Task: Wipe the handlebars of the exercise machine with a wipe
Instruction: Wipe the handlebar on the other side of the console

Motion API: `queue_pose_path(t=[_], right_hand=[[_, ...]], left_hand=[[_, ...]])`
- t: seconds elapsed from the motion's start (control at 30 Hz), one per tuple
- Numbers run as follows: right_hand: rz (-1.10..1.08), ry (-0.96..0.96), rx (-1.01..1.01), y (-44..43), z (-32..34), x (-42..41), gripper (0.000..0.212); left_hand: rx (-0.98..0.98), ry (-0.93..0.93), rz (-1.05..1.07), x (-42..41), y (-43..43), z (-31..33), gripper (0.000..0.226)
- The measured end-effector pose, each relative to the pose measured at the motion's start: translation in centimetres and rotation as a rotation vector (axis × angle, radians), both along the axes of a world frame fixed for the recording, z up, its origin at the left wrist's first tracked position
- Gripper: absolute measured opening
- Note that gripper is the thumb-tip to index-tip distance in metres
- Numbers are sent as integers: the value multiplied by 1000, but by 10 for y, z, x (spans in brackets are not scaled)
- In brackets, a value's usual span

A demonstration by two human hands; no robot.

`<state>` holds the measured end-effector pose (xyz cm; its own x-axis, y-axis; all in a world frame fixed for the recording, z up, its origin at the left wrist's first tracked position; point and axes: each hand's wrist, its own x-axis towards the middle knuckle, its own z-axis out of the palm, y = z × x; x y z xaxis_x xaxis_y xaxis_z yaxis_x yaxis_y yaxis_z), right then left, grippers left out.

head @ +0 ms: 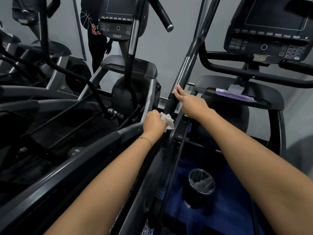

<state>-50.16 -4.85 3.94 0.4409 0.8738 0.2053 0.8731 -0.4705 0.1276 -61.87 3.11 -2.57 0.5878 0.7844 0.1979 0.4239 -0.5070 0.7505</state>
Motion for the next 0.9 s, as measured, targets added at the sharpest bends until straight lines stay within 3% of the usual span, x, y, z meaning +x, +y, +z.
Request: queue_pose_path(t=[0.1,0.3,0.5,0.73,0.9], right_hand=[[9,-84,-18,-1,1,-3,74],[245,-282,-81,-26,-49,-17,71],[154,-203,-95,-27,-46,-18,71],[69,-95,-113,-27,-43,-31,78],[21,-31,-144,-26,-39,-37,78]], left_hand=[[63,67,-19,-5,-6,3,28],[124,317,-54,-25,-3,-1,27],[115,313,-14,-12,-11,15,27],[106,582,-47,-20,-9,27,33],[73,546,10,-16,-16,26,23]])
